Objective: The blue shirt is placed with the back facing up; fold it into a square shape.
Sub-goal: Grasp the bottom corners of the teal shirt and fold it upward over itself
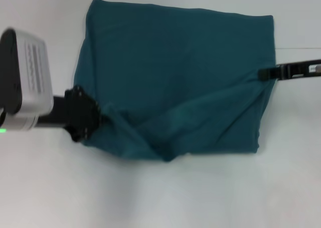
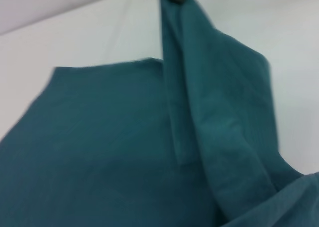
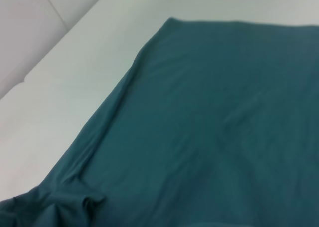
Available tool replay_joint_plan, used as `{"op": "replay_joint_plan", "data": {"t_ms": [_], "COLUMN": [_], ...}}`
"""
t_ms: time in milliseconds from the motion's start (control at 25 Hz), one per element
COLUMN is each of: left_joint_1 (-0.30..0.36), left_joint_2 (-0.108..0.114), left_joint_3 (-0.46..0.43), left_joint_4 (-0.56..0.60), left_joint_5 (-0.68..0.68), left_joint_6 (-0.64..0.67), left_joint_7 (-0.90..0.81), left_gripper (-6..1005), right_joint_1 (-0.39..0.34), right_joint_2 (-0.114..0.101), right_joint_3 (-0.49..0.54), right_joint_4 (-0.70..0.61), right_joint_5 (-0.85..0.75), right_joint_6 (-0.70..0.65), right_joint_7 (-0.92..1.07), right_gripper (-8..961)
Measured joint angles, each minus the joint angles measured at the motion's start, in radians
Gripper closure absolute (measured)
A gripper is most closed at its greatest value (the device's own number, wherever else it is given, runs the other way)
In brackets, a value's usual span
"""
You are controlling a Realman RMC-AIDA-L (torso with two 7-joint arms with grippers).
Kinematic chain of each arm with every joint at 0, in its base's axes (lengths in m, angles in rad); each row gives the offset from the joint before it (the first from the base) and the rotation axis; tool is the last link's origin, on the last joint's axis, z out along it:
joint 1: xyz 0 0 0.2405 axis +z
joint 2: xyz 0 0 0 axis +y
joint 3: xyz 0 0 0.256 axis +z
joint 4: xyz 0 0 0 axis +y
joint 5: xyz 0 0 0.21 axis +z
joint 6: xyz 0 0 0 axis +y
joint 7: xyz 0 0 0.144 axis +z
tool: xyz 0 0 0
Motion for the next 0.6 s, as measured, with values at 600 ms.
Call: {"op": "replay_joint_plan", "data": {"t_ms": [600], "left_joint_1": [-0.236], "left_joint_2": [0.003], "left_joint_3": [-0.171], "left_joint_4": [-0.206], "left_joint_5": [0.0], "left_joint_6": [-0.259], "left_joint_7": [-0.133], "left_gripper": [984], "right_joint_1": [0.05], "right_joint_2": [-0.037], "right_joint_3": [0.035], "right_joint_4": [0.088], "right_joint_5": [-0.016], "right_joint_6": [0.141], "right_joint_7": [-0.056], "right_gripper": [937]}}
